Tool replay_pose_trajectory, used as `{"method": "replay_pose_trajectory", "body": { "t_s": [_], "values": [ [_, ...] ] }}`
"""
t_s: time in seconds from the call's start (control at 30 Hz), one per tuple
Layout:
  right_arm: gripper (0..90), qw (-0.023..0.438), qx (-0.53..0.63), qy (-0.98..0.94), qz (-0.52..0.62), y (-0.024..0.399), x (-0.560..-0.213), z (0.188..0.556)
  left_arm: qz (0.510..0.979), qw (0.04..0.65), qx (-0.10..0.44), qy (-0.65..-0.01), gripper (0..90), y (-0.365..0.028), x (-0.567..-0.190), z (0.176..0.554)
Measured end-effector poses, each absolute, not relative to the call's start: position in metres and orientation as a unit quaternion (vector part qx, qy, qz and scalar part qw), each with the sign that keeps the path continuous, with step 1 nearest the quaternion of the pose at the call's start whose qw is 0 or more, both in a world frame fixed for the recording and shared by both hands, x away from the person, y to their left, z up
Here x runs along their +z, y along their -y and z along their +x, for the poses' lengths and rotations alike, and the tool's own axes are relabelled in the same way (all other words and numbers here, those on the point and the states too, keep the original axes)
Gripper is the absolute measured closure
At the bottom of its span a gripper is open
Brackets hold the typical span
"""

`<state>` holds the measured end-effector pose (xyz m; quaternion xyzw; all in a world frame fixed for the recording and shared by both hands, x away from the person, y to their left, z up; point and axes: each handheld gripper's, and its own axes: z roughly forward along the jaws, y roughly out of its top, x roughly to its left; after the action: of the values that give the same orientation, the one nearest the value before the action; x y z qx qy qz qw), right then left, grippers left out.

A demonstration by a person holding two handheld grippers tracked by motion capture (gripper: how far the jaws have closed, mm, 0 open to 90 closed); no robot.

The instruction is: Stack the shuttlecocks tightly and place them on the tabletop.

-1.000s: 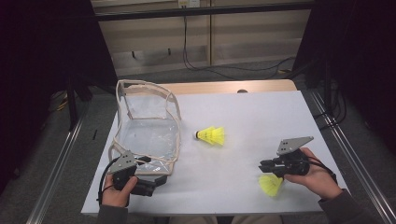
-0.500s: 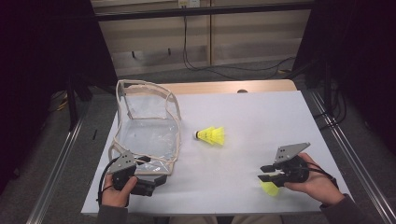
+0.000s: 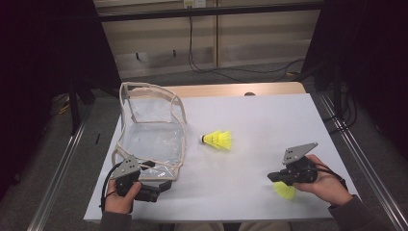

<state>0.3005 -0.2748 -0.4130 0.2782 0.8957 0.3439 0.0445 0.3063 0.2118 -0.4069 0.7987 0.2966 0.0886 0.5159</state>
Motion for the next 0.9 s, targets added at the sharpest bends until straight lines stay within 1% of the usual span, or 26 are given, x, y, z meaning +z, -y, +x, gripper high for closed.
{"method": "replay_pose_trajectory", "body": {
  "t_s": [0.4, 0.53, 0.57, 0.6, 0.67, 0.7, 0.83, 0.9],
  "values": [
    [90.0, 0.057, 0.355, -0.89, 0.282, 0.267, -0.409, 0.319, 0.799, 0.516, 0.088, -0.296, 3.2, -0.212, -0.407, 0.306],
    [90.0, 0.064, 0.362, -0.888, 0.278, 0.265, -0.405, 0.319, 0.798, 0.516, 0.089, -0.297, 3.3, -0.213, -0.407, 0.306],
    [87.6, 0.059, 0.366, -0.886, 0.277, 0.265, -0.405, 0.318, 0.799, 0.515, 0.088, -0.297, 3.2, -0.213, -0.407, 0.306],
    [80.5, 0.057, 0.369, -0.884, 0.28, 0.266, -0.404, 0.317, 0.799, 0.516, 0.089, -0.297, 3.2, -0.213, -0.407, 0.306],
    [74.1, 0.066, 0.367, -0.884, 0.282, 0.269, -0.403, 0.313, 0.799, 0.516, 0.09, -0.297, 3.2, -0.213, -0.407, 0.306],
    [69.5, 0.066, 0.369, -0.882, 0.285, 0.271, -0.403, 0.311, 0.8, 0.515, 0.089, -0.296, 3.2, -0.213, -0.407, 0.306],
    [57.5, 0.069, 0.37, -0.879, 0.293, 0.275, -0.403, 0.302, 0.798, 0.516, 0.09, -0.297, 3.2, -0.212, -0.407, 0.306],
    [55.0, 0.073, 0.367, -0.88, 0.291, 0.276, -0.403, 0.298, 0.799, 0.516, 0.09, -0.296, 3.2, -0.212, -0.407, 0.306]
  ]
}}
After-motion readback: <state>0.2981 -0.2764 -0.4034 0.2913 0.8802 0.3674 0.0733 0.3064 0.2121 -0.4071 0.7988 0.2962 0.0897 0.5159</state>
